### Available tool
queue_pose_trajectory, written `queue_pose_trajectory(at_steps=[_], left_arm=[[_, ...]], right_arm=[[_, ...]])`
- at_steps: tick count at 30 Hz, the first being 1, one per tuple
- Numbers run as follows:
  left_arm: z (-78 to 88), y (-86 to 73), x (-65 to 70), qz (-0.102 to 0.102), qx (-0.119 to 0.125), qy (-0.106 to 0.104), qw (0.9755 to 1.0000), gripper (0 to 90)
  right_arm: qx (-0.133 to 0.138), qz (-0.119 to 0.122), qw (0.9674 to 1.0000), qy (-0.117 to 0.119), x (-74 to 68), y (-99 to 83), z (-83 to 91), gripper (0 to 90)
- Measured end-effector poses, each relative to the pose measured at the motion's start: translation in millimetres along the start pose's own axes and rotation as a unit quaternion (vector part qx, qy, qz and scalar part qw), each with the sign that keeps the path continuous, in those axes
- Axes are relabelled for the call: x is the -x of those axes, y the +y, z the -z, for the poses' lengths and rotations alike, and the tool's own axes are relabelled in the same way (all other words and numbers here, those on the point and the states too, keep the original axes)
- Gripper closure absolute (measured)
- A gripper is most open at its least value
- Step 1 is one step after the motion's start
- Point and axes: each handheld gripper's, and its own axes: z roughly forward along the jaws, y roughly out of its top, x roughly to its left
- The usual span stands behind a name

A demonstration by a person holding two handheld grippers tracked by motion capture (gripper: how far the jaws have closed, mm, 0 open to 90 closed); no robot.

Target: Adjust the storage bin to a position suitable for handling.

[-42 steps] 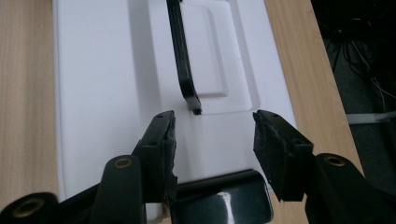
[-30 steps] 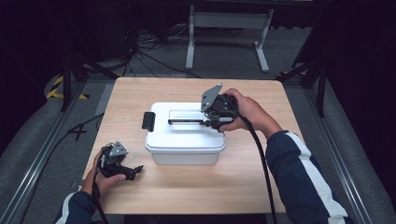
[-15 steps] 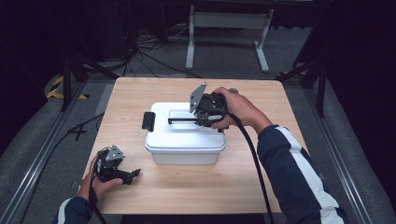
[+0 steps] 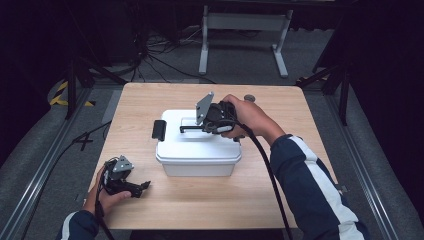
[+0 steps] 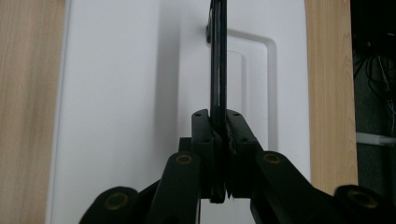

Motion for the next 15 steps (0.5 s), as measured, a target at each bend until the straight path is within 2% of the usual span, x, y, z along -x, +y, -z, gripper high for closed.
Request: queue_pose_trajectory(at_steps=[5, 11, 15], left_arm=[[0.0, 0.1, -0.1, 0.0, 0.0, 0.0, 1.0, 0.5], [-0.1, 0.0, -0.1, 0.0, 0.0, 0.0, 1.0, 0.5], [-0.1, -0.1, 0.5, 0.005, -0.001, -0.002, 1.0, 0.5]], right_arm=[[0.004, 0.003, 1.0, -0.006, 0.1, 1.5, 2.4, 84.7], [0.023, 0.009, 0.9996, -0.011, 0.7, 1.1, 7.2, 84.9], [0.038, 0.0, 0.9992, -0.013, 1.1, -2.3, 13.7, 84.8]])
